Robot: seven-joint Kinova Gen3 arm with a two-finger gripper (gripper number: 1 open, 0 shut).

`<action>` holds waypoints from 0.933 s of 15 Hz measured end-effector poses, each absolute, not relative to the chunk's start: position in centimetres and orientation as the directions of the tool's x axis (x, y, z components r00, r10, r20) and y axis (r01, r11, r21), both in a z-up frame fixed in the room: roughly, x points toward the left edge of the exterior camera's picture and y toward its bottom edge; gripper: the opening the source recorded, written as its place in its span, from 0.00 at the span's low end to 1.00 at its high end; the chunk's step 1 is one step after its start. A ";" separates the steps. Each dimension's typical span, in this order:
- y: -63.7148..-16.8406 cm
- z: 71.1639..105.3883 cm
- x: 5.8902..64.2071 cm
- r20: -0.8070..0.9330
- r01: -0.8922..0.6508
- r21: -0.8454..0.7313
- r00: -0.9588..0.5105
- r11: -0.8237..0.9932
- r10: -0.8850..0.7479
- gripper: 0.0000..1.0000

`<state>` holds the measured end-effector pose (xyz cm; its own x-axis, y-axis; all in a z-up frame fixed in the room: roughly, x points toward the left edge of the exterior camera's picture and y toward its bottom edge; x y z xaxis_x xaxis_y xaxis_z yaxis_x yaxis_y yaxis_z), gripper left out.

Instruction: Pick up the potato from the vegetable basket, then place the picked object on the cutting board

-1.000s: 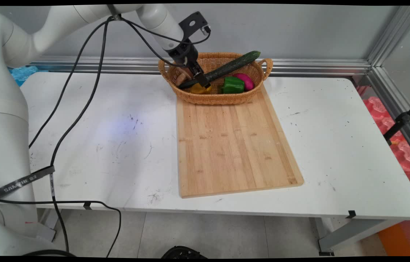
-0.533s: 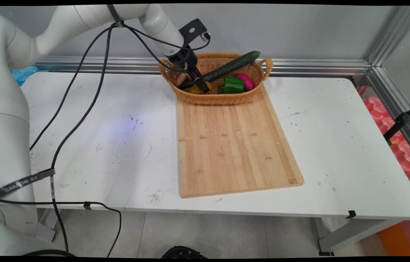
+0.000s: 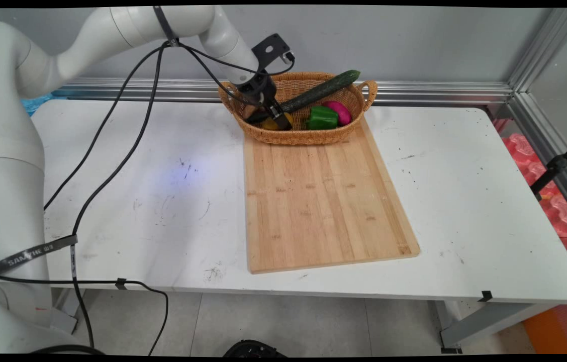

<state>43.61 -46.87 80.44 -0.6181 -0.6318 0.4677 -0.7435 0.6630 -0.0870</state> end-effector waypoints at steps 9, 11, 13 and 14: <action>-46.8 81.6 42.6 0.476 -0.739 -0.083 -0.619 0.669 -0.625 0.00; -46.8 83.3 42.0 0.486 -0.722 -0.098 -0.636 0.685 -0.600 0.00; -46.7 85.5 40.9 0.499 -0.695 -0.122 -0.660 0.708 -0.562 0.00; -46.6 86.4 40.2 0.505 -0.684 -0.131 -0.669 0.718 -0.545 0.00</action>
